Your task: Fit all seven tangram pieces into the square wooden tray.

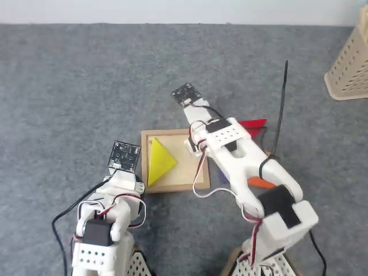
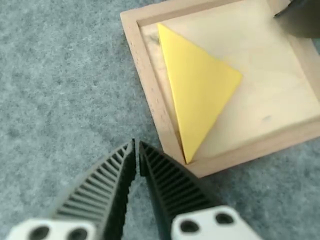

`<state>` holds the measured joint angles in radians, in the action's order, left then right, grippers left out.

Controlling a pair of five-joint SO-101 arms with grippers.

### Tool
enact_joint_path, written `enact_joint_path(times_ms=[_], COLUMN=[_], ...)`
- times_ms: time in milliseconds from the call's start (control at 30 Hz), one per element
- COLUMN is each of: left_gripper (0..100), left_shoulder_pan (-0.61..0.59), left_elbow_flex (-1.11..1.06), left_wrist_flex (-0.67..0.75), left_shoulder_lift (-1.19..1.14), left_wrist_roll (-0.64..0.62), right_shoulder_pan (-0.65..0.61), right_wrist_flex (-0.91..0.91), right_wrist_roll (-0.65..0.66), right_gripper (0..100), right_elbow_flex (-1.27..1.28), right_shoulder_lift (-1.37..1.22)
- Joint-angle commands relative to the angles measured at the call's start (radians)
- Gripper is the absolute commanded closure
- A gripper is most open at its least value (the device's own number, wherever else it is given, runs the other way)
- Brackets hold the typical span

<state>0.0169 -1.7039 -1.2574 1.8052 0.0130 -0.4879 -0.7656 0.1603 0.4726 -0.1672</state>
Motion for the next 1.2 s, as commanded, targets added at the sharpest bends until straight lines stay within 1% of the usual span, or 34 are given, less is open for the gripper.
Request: enact_joint_path(times_ms=[0,133,300,567,667,833,1033,1167], left_gripper=[99,99,99,99,99,99,99,99], left_shoulder_pan=[0.000,0.000,0.000,0.000,0.000,0.000,0.000,0.000], left_elbow_flex=[0.019,0.019,0.019,0.019,0.019,0.019,0.019,0.019], left_wrist_flex=[-0.006,-0.006,-0.006,-0.006,-0.006,-0.006,-0.006,-0.006], left_shoulder_lift=[0.020,0.020,0.020,0.020,0.020,0.020,0.020,0.020], left_wrist_roll=[-0.009,-0.009,-0.009,-0.009,-0.009,-0.009,-0.009,-0.009], right_shoulder_pan=[0.071,0.110,0.120,0.096,0.067,-0.024,-0.101,-0.136], right_wrist_flex=[-0.028,-0.084,-0.088,-0.090,-0.090,-0.071,-0.058,-0.056], right_wrist_roll=[-0.009,-0.012,-0.012,-0.012,-0.012,-0.003,0.003,0.049], right_gripper=[88.6,88.6,88.6,88.2,88.4,88.6,88.7,88.7], right_elbow_flex=[-0.044,-0.081,-0.084,-0.078,-0.051,0.038,0.112,0.104], right_shoulder_lift=[-0.007,-0.007,0.004,0.160,0.222,0.303,0.275,0.202])
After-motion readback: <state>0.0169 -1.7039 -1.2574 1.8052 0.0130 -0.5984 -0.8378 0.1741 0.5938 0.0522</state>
